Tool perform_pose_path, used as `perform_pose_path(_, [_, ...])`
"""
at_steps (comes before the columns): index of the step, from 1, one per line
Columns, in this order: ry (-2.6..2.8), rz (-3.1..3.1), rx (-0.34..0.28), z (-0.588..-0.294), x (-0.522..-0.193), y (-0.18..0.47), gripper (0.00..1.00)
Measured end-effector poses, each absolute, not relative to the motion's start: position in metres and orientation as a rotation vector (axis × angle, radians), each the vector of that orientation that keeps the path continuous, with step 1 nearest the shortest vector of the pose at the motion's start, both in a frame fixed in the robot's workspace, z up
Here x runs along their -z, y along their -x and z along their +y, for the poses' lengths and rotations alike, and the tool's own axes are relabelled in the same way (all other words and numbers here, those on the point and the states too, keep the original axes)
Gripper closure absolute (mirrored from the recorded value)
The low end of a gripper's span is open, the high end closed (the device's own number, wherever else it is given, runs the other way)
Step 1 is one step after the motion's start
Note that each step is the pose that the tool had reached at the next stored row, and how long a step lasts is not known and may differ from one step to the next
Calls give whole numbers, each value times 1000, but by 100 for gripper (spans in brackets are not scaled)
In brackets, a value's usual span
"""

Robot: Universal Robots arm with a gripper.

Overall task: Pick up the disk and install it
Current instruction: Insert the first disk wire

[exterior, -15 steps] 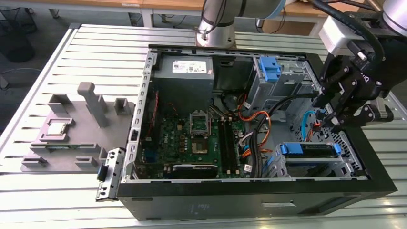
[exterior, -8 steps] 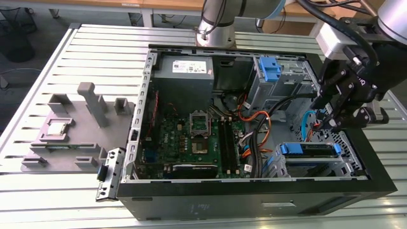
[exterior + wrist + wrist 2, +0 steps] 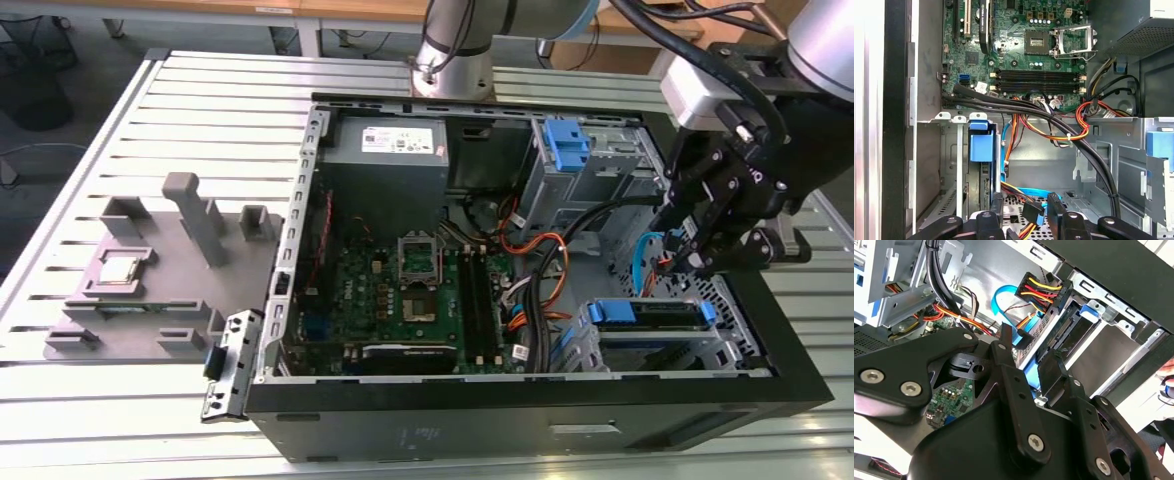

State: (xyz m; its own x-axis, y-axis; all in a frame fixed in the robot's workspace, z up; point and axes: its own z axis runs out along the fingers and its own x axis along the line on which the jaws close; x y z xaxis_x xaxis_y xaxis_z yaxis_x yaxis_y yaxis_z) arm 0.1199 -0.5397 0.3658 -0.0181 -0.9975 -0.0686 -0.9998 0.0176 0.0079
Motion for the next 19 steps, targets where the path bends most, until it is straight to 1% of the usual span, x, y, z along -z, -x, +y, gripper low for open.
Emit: perform_pose_path(19, [2170,2210,-84,-540,-366,-123,52])
